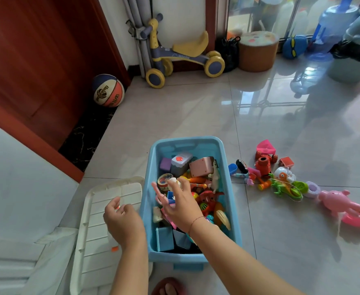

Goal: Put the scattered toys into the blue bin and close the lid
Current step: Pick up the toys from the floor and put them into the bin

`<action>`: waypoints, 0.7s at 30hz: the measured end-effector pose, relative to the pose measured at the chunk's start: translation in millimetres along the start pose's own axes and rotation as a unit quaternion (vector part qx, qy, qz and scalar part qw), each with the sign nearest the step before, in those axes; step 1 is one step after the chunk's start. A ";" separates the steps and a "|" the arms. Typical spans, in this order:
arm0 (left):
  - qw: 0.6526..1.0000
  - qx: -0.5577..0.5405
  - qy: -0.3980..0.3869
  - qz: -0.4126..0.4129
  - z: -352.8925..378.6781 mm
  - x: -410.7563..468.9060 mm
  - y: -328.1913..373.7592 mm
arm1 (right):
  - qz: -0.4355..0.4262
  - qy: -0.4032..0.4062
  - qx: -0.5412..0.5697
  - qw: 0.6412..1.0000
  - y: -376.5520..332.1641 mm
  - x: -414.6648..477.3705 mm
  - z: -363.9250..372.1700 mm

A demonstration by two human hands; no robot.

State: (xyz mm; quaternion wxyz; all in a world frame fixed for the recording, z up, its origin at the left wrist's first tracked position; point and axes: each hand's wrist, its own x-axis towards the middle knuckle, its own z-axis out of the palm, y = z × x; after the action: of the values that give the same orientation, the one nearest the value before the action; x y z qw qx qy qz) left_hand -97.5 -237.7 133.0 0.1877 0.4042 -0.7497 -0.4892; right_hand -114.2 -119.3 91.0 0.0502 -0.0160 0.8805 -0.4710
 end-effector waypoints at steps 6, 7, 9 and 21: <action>0.999 0.018 -0.035 0.021 8.6 -11.7 -4.0 | 0.053 0.071 0.015 0.996 17.5 -6.8 -14.1; 0.999 0.019 -0.043 0.021 10.9 -13.7 -5.9 | 0.055 0.075 0.017 0.996 20.4 -8.4 -15.6; 0.998 0.021 -0.058 0.021 15.4 -17.2 -9.3 | 0.057 0.077 0.018 0.995 25.2 -10.5 -15.8; 0.995 0.032 -0.058 0.079 26.9 -24.5 -1.4 | 0.027 -0.002 0.109 0.994 8.3 -7.1 -8.5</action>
State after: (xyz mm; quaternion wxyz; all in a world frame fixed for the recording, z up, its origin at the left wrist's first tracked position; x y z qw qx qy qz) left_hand -100.3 -203.0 122.4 0.1687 0.3202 -0.8045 -0.4709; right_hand -107.9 -107.0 89.2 0.0659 0.0121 0.8239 -0.5628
